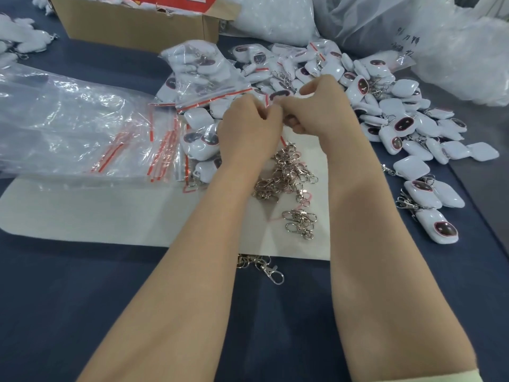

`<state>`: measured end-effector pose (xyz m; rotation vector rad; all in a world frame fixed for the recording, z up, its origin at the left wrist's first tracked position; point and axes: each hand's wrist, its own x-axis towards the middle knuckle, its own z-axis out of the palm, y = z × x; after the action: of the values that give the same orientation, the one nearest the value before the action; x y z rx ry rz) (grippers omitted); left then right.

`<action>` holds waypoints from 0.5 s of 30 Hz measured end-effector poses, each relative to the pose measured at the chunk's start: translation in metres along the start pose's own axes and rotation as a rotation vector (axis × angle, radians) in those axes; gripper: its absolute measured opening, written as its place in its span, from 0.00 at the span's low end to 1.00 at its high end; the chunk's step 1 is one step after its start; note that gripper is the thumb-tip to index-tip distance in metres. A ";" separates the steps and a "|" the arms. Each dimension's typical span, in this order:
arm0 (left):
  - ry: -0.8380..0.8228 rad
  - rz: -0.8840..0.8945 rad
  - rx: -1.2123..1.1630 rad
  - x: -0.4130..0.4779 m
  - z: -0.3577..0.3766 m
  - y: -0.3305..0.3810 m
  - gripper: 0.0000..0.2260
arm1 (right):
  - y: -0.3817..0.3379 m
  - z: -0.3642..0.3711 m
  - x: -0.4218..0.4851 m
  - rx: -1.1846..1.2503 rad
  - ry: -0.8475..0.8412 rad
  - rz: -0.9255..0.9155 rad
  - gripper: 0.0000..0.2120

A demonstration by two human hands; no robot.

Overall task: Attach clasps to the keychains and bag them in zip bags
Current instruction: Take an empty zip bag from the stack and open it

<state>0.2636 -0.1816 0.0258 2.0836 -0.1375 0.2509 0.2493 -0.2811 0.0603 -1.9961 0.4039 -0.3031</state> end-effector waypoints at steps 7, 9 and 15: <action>0.072 0.084 -0.167 -0.001 -0.002 0.011 0.08 | -0.006 -0.008 -0.005 -0.150 -0.323 -0.103 0.12; 0.088 0.125 -0.203 -0.001 -0.005 0.013 0.10 | -0.004 -0.004 -0.004 0.022 -0.389 -0.100 0.13; 0.098 0.167 -0.286 -0.005 -0.005 0.013 0.08 | 0.007 -0.004 0.002 -0.036 -0.352 -0.121 0.08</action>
<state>0.2558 -0.1837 0.0380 1.7743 -0.2730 0.4094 0.2490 -0.2880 0.0563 -2.0626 0.0660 -0.0158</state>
